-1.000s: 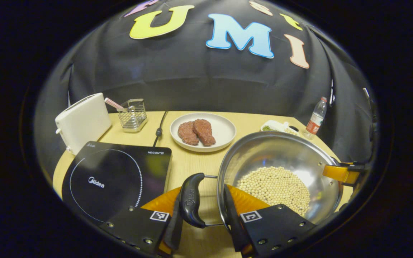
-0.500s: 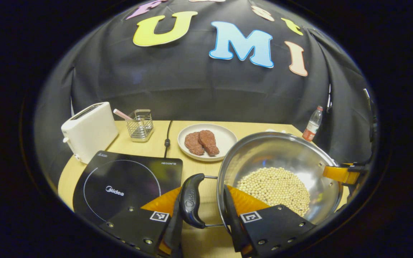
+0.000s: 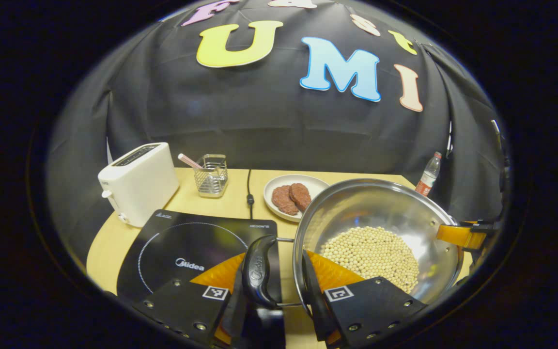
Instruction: First push the handle of the pot to place it horizontally, then grasp the pot with both hands and set it on the induction cooktop.
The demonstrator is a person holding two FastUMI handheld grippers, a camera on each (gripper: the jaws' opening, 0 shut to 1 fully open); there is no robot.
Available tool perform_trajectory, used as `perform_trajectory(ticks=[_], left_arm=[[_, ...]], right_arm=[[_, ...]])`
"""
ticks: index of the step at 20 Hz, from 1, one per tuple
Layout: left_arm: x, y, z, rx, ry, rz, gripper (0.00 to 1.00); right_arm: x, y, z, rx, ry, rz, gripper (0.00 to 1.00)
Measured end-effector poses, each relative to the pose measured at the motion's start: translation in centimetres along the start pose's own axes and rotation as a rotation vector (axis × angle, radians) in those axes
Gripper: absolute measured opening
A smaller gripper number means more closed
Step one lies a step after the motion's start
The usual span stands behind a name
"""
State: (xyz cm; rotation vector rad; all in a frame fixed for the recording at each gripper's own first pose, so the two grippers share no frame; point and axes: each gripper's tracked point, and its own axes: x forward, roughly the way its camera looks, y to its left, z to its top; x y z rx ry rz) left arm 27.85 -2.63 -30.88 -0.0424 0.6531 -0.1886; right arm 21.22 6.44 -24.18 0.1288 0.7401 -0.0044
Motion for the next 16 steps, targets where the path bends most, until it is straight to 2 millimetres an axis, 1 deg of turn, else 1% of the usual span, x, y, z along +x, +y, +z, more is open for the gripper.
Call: perform_trajectory(ticks=[1, 2, 6, 7, 8, 9, 10, 13, 14, 15, 16], left_arm=[[-0.2, 0.7, 0.1, 0.0, 0.0, 0.007, 0.57], [-0.3, 1.4, 0.1, 0.0, 0.0, 0.013, 0.57], [-0.7, 3.9, 0.3, -0.005, 0.001, 0.027, 0.57], [-0.9, 4.6, 0.3, -0.005, 0.0, 0.03, 0.57], [-1.0, 5.2, 0.4, -0.005, 0.001, 0.033, 0.57], [-1.0, 5.8, 0.3, -0.004, 0.001, 0.037, 0.57], [-1.1, 6.3, 0.3, -0.002, 0.004, 0.04, 0.57], [-1.3, 8.2, 0.2, -0.006, 0.007, 0.051, 0.57], [-1.2, 8.9, 0.3, -0.006, 0.006, 0.054, 0.57], [-1.3, 9.7, 0.3, -0.006, 0.009, 0.057, 0.57], [-1.2, 10.4, 0.2, -0.007, 0.012, 0.058, 0.53]], right_arm=[[0.1, 0.7, 0.0, 0.001, 0.001, 0.007, 0.47], [0.2, 1.3, 0.0, 0.001, 0.002, 0.013, 0.5], [0.4, 3.6, 0.1, 0.003, 0.0, 0.026, 0.5], [0.4, 4.2, 0.0, 0.003, 0.001, 0.028, 0.47], [0.4, 4.7, 0.0, 0.004, 0.001, 0.03, 0.51], [0.5, 5.3, 0.0, 0.004, 0.003, 0.033, 0.47], [0.6, 5.8, -0.2, 0.005, 0.005, 0.036, 0.5], [0.7, 7.5, -0.2, 0.007, 0.01, 0.047, 0.5], [0.8, 8.2, -0.3, 0.007, 0.011, 0.051, 0.47], [1.0, 8.8, -0.4, 0.007, 0.015, 0.053, 0.47], [1.1, 9.5, -0.3, 0.007, 0.013, 0.055, 0.5]])
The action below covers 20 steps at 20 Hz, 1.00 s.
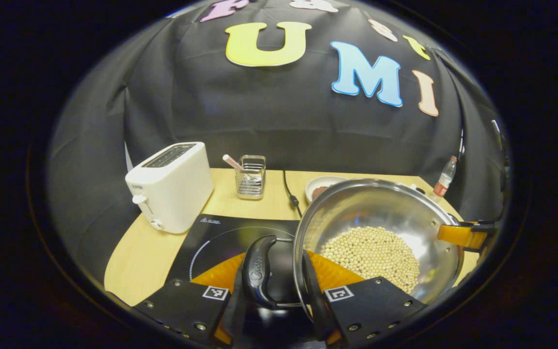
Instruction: First push the handle of the pot to place it horizontally, then grasp the pot with both hands and set it on the induction cooktop.
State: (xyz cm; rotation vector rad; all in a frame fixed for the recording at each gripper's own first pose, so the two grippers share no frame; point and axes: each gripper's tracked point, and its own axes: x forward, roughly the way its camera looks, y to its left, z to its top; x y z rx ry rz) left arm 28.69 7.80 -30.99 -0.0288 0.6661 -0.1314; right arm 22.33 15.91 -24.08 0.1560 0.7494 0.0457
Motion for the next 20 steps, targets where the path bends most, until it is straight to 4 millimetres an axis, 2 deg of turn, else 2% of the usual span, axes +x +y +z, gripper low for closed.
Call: perform_trajectory(ticks=[2, 4, 5, 9, 10, 14, 15, 16, 18, 19, 20], left_arm=[[0.1, 1.4, 0.1, 0.002, -0.003, 0.002, 0.6], [0.3, 2.8, 0.3, 0.006, -0.005, 0.005, 0.53], [0.3, 3.5, 0.2, 0.008, -0.003, 0.008, 0.57], [0.8, 5.9, 0.3, 0.004, 0.001, 0.012, 0.57], [0.9, 6.6, 0.2, 0.002, 0.002, 0.011, 0.6], [1.6, 9.1, 0.3, 0.004, 0.006, 0.012, 0.57], [1.6, 9.7, 0.4, 0.005, 0.006, 0.014, 0.53], [1.8, 10.1, 0.2, 0.003, 0.006, 0.016, 0.6], [2.0, 11.4, 0.1, -0.003, 0.008, 0.019, 0.57], [2.1, 11.9, 0.2, -0.008, 0.009, 0.023, 0.6], [2.4, 12.4, 0.0, -0.012, 0.011, 0.025, 0.57]], right_arm=[[0.3, 1.2, -0.1, -0.001, 0.001, 0.003, 0.47], [0.4, 2.5, -0.1, -0.001, 0.001, 0.005, 0.51], [0.5, 3.1, -0.1, 0.0, 0.003, 0.006, 0.5], [1.1, 5.3, -0.3, 0.001, 0.007, 0.009, 0.47], [1.2, 5.9, -0.4, 0.0, 0.008, 0.009, 0.47], [1.8, 8.2, -0.6, 0.003, 0.014, 0.014, 0.47], [2.0, 8.8, -0.6, 0.004, 0.016, 0.016, 0.51], [2.2, 9.3, -0.6, 0.004, 0.017, 0.018, 0.48], [2.5, 10.3, -0.5, -0.001, 0.017, 0.021, 0.51], [2.7, 10.8, -0.5, -0.003, 0.019, 0.024, 0.48], [2.9, 11.3, -0.7, -0.003, 0.022, 0.026, 0.51]])
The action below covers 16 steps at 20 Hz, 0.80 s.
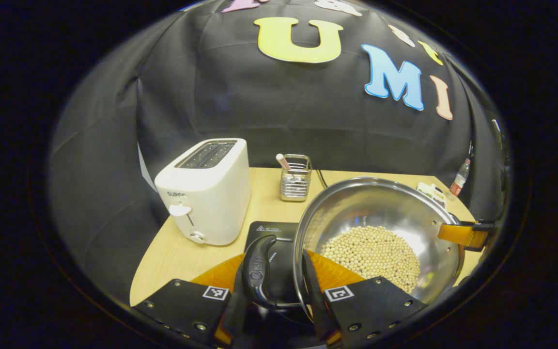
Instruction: First push the handle of the pot to place it horizontally, then grasp the pot with both hands and set it on the induction cooktop.
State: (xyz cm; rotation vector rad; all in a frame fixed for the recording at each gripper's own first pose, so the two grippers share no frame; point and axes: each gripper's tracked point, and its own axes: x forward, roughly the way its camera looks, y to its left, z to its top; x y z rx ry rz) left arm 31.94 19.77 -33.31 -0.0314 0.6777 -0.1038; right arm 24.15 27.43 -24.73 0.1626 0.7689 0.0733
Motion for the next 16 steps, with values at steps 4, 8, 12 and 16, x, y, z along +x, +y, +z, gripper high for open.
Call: perform_trajectory(ticks=[4, 8, 12, 16], left_arm=[[0.8, 1.7, -0.7, 0.003, 0.01, 0.009, 0.57], [1.3, 2.8, -1.6, 0.0, 0.019, 0.013, 0.57], [1.7, 3.1, -2.3, -0.017, 0.031, 0.002, 0.57], [2.2, 3.3, -2.6, -0.026, 0.041, -0.009, 0.57]], right_arm=[[0.8, 1.7, -0.7, 0.005, 0.017, 0.015, 0.48], [1.3, 2.7, -1.4, 0.014, 0.028, 0.022, 0.48], [1.4, 3.0, -1.4, 0.005, 0.026, 0.018, 0.48], [1.5, 3.1, -1.1, 0.003, 0.02, 0.015, 0.48]])
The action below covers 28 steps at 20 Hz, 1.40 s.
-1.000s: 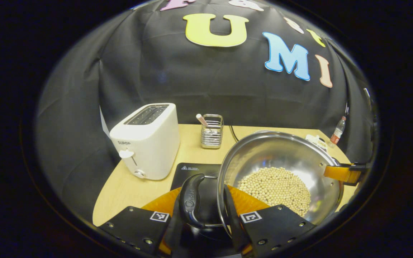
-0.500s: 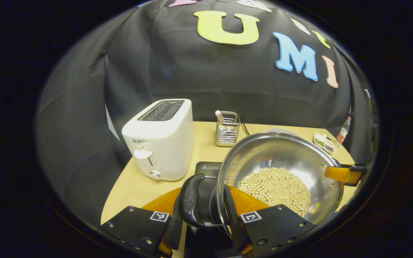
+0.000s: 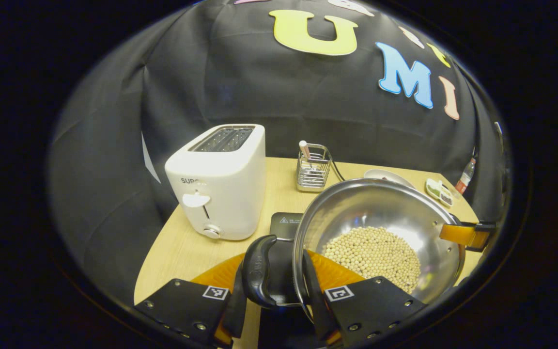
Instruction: First push the handle of the pot to place it horizontally, then grasp the pot with both hands and set it on the induction cooktop.
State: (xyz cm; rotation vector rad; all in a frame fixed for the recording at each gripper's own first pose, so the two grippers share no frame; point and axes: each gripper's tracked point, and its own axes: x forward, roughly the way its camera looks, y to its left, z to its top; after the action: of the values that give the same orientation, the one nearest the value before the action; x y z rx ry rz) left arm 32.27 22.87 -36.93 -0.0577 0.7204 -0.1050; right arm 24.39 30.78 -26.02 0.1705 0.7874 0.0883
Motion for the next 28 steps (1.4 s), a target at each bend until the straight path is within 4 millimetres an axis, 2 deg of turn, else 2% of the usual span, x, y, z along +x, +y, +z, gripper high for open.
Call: perform_trajectory(ticks=[2, 3, 4, 6, 7, 9, 10, 11, 12, 13, 15, 17, 19, 21, 22, 23, 25, 26, 28], left_arm=[[0.2, 0.1, 0.1, -0.007, -0.007, -0.005, 0.57], [0.1, 0.2, 0.0, -0.001, -0.004, -0.006, 0.6], [0.1, 0.3, 0.0, 0.003, -0.004, -0.007, 0.57], [0.3, 0.4, 0.0, 0.007, -0.001, -0.007, 0.61], [0.2, 0.6, 0.0, 0.011, 0.001, 0.005, 0.56], [-0.2, 1.4, 0.4, 0.047, -0.032, 0.064, 0.65], [-0.2, 1.8, 0.9, 0.068, -0.063, 0.088, 0.66], [-1.1, 1.6, 1.6, 0.073, -0.094, 0.1, 0.76], [-1.9, 1.6, 2.3, 0.063, -0.124, 0.108, 0.73], [-2.6, 1.7, 3.0, 0.051, -0.16, 0.121, 0.76], [-4.3, 2.4, 4.9, 0.037, -0.234, 0.164, 0.73], [-6.7, 2.5, 6.6, 0.044, -0.306, 0.216, 0.76], [-9.4, 1.2, 8.5, 0.046, -0.378, 0.232, 0.76], [-12.2, -0.8, 10.0, 0.036, -0.442, 0.218, 0.73], [-13.6, -2.0, 10.8, 0.029, -0.476, 0.208, 0.76], [-14.8, -3.2, 11.4, 0.019, -0.501, 0.198, 0.73], [-16.9, -5.4, 12.0, 0.006, -0.541, 0.191, 0.72], [-18.0, -6.5, 12.3, 0.0, -0.557, 0.187, 0.76], [-20.3, -8.9, 12.6, -0.007, -0.581, 0.178, 0.76]], right_arm=[[0.1, 0.1, 0.0, -0.005, -0.002, -0.003, 0.54], [0.2, 0.2, 0.0, -0.004, -0.002, -0.004, 0.54], [0.2, 0.3, 0.1, -0.006, -0.003, -0.005, 0.54], [0.2, 0.4, 0.0, -0.013, -0.007, -0.002, 0.54], [0.2, 0.7, 0.0, -0.016, -0.008, 0.019, 0.57], [-0.3, 1.1, 0.9, -0.036, -0.052, 0.043, 0.59], [-0.6, 1.1, 1.5, -0.048, -0.086, 0.045, 0.7], [-1.0, 0.9, 2.1, -0.058, -0.113, 0.04, 0.83], [-1.4, 0.6, 2.4, -0.065, -0.13, 0.033, 0.96], [-1.8, 0.2, 2.7, -0.07, -0.142, 0.028, 0.97], [-3.1, -0.3, 3.7, -0.08, -0.184, 0.021, 0.98], [-4.6, -1.1, 5.0, -0.1, -0.241, 0.008, 0.98], [-6.3, -2.4, 6.2, -0.117, -0.302, -0.007, 0.98], [-8.4, -4.2, 7.6, -0.124, -0.367, -0.024, 0.98], [-9.5, -5.1, 8.3, -0.122, -0.399, -0.031, 0.98], [-10.7, -6.0, 9.0, -0.118, -0.433, -0.035, 0.98], [-13.3, -7.9, 10.2, -0.122, -0.491, -0.045, 0.98], [-14.4, -9.1, 10.5, -0.127, -0.514, -0.053, 0.98], [-16.4, -10.9, 10.8, -0.127, -0.541, -0.056, 0.98]])
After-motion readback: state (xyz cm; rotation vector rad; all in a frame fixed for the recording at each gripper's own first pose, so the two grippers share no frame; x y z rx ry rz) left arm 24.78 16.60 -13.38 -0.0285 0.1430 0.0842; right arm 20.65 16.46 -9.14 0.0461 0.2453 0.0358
